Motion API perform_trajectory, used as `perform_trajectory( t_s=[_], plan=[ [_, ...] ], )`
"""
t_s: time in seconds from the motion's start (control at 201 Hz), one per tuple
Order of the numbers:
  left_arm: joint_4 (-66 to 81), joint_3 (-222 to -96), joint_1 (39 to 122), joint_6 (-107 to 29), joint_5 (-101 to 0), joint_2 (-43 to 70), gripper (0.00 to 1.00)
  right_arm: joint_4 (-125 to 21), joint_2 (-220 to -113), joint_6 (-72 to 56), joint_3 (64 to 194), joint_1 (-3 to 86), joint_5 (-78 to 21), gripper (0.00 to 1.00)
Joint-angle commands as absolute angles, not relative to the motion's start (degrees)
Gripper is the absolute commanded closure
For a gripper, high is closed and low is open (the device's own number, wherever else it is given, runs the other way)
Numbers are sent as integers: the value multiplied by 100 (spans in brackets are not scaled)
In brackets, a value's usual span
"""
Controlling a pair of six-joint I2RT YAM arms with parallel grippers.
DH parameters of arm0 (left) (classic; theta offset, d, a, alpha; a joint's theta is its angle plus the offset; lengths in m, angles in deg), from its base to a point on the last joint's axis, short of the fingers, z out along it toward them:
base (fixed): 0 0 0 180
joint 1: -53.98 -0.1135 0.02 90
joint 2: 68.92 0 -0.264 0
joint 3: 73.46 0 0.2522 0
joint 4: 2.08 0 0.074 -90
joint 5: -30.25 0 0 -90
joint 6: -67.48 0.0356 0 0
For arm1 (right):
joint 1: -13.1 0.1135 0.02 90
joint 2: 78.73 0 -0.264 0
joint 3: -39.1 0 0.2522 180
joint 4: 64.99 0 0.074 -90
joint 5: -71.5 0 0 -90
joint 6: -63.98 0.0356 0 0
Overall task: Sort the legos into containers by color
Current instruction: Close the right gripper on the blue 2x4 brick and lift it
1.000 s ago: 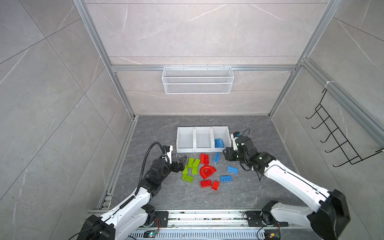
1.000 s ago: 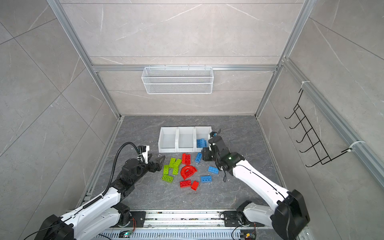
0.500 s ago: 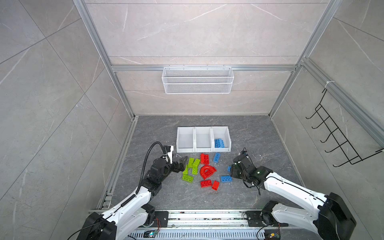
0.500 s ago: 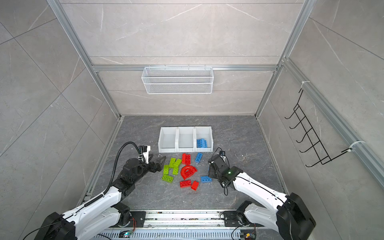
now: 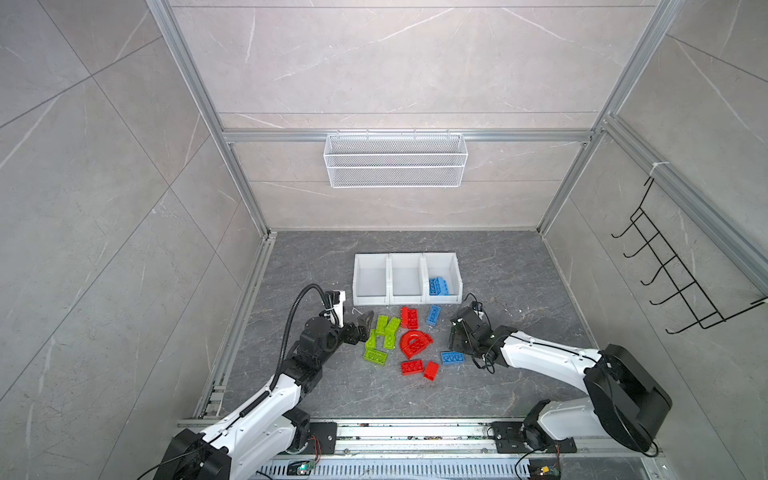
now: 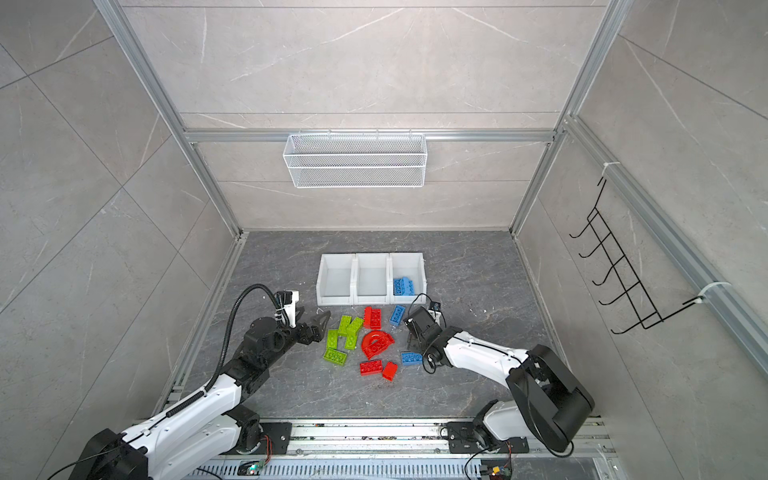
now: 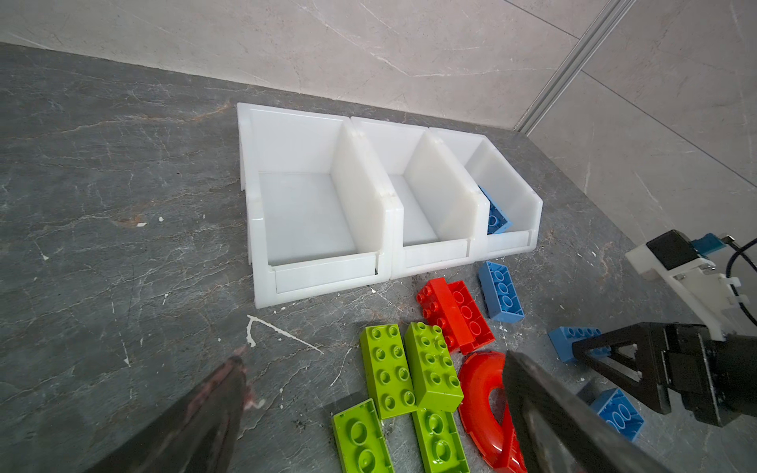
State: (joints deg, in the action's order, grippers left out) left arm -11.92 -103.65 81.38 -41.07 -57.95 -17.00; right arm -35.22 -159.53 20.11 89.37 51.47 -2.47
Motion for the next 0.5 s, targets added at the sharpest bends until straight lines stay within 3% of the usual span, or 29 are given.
perform_trajectory(
  t_s=[0.0, 0.493],
  plan=[
    [-1334, -10387, 8144, -4021, -5824, -1787, 0, -3239, -16261, 1988, 9339, 5187, 7, 28],
    [-1311, -10389, 8141, -4012, -5873, -1825, 0, -2972, -17177, 1525, 10030, 5186, -119, 25]
  ],
)
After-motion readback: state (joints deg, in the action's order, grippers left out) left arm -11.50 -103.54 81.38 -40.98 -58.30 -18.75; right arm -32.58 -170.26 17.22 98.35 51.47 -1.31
